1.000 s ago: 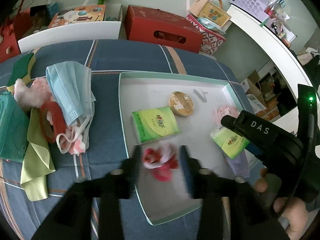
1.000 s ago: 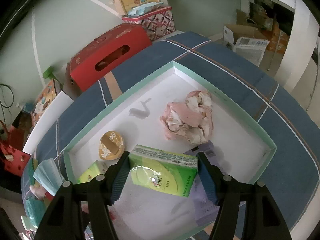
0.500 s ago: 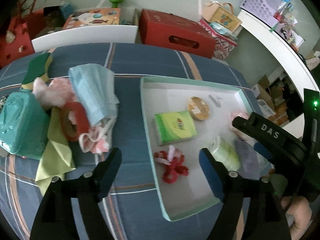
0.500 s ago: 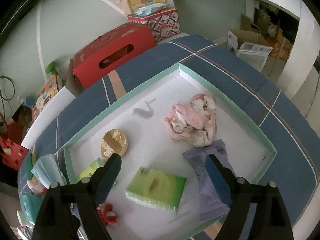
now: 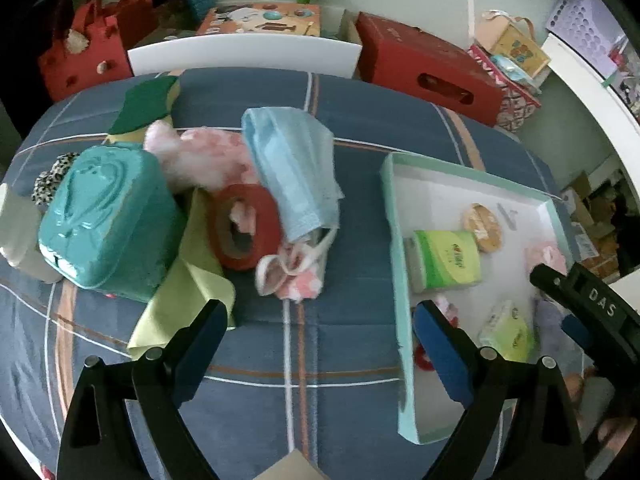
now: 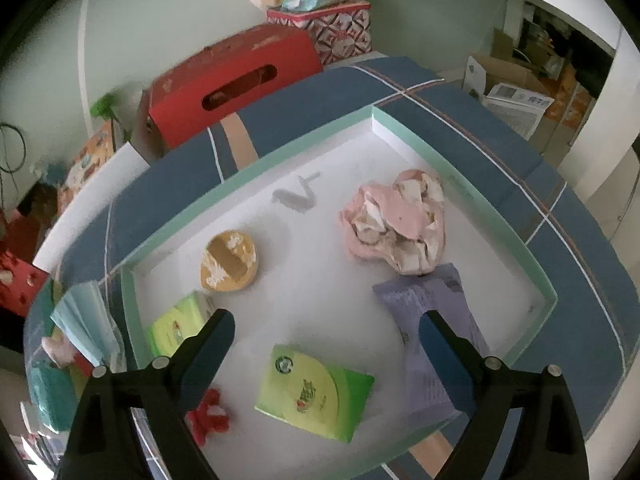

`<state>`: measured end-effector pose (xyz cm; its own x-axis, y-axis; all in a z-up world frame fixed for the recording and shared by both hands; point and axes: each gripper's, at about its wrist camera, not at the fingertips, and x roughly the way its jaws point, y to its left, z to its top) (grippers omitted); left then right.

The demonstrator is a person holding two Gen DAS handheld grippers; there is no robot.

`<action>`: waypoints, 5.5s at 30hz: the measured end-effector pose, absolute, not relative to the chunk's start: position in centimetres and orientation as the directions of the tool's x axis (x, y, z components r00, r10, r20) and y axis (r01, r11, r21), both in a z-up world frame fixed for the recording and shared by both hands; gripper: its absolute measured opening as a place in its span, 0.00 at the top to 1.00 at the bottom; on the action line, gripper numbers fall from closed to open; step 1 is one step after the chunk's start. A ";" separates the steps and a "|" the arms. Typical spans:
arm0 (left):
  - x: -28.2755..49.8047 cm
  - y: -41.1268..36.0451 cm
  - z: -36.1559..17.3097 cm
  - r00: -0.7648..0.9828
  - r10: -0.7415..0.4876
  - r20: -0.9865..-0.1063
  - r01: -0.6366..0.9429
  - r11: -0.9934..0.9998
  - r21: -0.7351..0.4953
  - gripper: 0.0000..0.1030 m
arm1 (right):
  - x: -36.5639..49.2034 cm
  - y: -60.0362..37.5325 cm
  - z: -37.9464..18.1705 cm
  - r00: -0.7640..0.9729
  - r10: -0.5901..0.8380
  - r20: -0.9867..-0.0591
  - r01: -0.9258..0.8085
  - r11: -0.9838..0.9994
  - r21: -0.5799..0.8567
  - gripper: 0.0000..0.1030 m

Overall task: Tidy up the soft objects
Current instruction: 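Move both tools back from the tray toward the pile, then grasp the yellow-green cloth with the left tool while the right tool grasps the blue face mask, then pull the cloth and face mask up out of the pile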

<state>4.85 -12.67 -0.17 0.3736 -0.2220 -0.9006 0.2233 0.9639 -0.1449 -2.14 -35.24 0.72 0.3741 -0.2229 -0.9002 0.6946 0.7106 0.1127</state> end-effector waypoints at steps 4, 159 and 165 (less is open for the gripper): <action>4.7 -12.3 0.3 0.387 -0.184 -0.903 0.218 0.970 -0.104 0.08 | -2.2 -34.8 0.5 0.347 -0.211 -0.914 0.692 0.716 0.097 0.08; 7.7 -4.0 -4.8 0.259 -0.239 -0.936 0.042 0.971 -0.236 0.90 | 6.4 -20.4 2.4 0.653 0.058 -0.755 0.237 0.931 0.276 0.93; 7.3 -3.4 -4.3 0.252 -0.256 -0.933 0.041 0.966 -0.254 0.90 | 5.6 -20.3 3.9 0.675 0.042 -0.736 0.234 0.935 0.268 0.94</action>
